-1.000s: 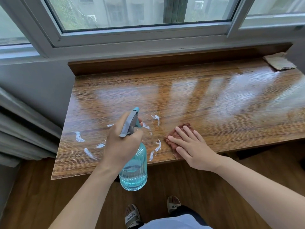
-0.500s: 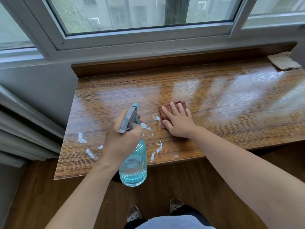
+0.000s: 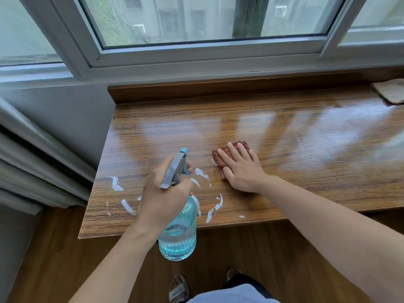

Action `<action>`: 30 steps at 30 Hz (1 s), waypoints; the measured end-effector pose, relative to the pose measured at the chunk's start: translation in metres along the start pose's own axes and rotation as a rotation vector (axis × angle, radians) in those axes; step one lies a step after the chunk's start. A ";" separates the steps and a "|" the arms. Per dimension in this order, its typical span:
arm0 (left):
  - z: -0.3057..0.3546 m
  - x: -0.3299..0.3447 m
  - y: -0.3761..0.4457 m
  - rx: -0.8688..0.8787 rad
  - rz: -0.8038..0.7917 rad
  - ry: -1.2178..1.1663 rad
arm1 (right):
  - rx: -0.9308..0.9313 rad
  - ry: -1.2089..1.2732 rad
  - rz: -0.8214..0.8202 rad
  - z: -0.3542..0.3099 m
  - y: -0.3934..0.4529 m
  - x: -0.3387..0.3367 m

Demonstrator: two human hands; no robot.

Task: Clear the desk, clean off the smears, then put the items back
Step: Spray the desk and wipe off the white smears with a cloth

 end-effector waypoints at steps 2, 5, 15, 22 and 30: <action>0.002 -0.001 0.001 -0.004 0.007 0.010 | 0.026 0.014 -0.028 -0.007 0.026 -0.007; 0.005 -0.002 0.002 -0.001 0.019 0.025 | -0.002 -0.008 -0.027 -0.012 0.035 -0.009; -0.008 -0.005 0.005 0.007 0.016 0.027 | -0.297 -0.087 -0.072 0.023 -0.051 -0.001; -0.009 -0.011 0.003 -0.008 0.034 0.030 | -0.049 0.003 -0.043 -0.008 0.054 -0.025; -0.003 -0.007 0.009 -0.009 0.029 0.038 | -0.284 -0.112 -0.006 -0.007 -0.015 0.000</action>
Point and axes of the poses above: each hand's wrist, its own y-axis towards the middle knuckle, its own x-axis out of the palm, z = x × y, the point moved 2 cm from there along y, towards the middle knuckle
